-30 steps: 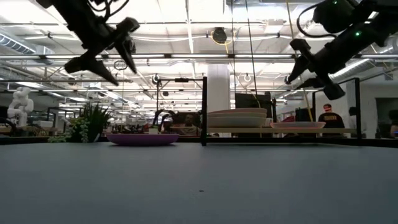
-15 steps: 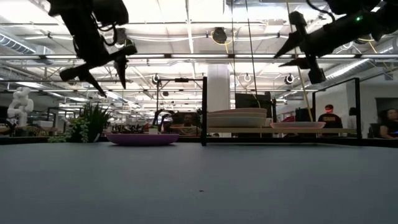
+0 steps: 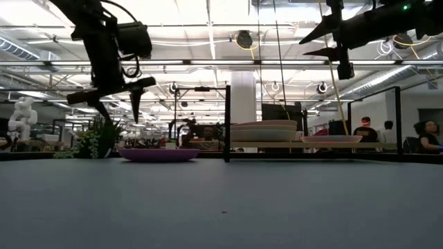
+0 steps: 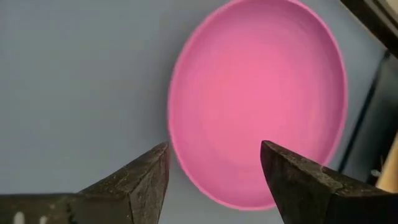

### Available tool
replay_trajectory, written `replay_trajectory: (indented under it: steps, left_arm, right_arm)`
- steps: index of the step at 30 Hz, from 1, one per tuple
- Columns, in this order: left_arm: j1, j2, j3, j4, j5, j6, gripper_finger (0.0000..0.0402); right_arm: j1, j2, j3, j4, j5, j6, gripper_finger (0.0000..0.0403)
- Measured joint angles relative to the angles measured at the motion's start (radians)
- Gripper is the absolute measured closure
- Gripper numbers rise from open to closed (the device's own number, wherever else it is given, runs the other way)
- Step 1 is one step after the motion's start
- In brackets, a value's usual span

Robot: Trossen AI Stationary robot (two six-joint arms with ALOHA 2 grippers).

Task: Place and stack plates onto a shelf
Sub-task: Stack the purple plate on top of the orange plate on the shelf

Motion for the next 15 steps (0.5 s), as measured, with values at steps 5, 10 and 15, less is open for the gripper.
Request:
replay_trajectory:
  steps: [5,10,15]
  left_arm:
    - [0.031,-0.001,-0.065,0.000,0.007,0.008,0.0149]
    - [0.053,-0.001,-0.148,0.063,0.025,0.008,0.0149]
    - [0.053,-0.002,-0.222,0.255,0.032,0.009,0.0149]
  right_arm:
    - [0.004,0.000,0.000,0.000,0.002,0.002,0.0287]
    - [0.004,0.000,0.000,-0.001,0.003,0.009,0.0287]
    - [0.004,0.000,0.000,-0.003,0.003,0.005,0.0287]
